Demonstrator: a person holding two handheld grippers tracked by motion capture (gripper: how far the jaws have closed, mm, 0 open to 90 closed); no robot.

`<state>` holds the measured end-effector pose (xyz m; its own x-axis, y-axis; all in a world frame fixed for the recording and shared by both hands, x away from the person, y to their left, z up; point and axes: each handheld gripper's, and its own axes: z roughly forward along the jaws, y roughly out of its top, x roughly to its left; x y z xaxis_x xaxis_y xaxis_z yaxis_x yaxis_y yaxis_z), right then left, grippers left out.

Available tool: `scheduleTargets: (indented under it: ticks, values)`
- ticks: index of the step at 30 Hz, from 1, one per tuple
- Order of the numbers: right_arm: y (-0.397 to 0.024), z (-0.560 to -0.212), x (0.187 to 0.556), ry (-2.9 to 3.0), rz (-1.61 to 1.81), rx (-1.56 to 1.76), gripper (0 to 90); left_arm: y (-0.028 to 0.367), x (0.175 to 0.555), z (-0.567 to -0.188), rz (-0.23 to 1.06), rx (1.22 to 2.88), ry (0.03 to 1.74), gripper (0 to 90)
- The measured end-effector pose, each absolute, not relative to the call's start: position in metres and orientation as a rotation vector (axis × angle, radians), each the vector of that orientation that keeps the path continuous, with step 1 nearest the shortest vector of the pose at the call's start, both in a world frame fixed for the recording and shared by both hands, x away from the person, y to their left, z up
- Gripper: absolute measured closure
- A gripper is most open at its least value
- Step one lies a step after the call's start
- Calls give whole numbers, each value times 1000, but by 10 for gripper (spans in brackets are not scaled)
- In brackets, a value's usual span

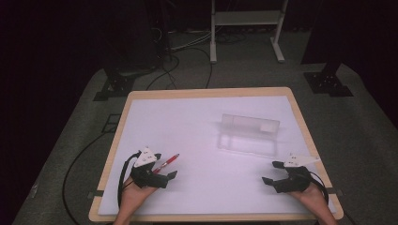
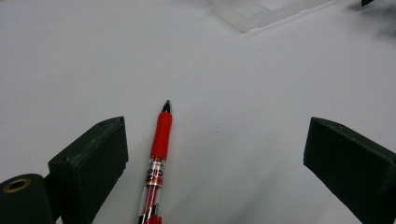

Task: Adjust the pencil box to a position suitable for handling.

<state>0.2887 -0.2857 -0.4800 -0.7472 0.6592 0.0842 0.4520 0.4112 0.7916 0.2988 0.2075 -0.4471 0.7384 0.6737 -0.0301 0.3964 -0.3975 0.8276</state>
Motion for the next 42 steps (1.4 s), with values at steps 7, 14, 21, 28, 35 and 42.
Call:
scheduleTargets:
  ticks: [7, 14, 21, 28, 35, 42]
  values:
    - [-284, -479, 289, 2437, 1244, 952, 191, 208, 298, -449, 388, 2041, 813, 59]
    - [-279, -471, 292, 2451, 1239, 903, 185, 206, 298, -450, 381, 2057, 797, 59]
    - [-271, -464, 296, 2463, 1233, 869, 185, 205, 296, -449, 379, 2058, 784, 59]
    - [-268, -455, 308, 2481, 1230, 844, 185, 206, 297, -450, 376, 2059, 784, 59]
    - [-263, -447, 323, 2510, 1205, 814, 196, 207, 297, -449, 379, 2056, 786, 59]
    - [-255, -435, 342, 2552, 1143, 756, 221, 209, 297, -449, 381, 2049, 789, 59]
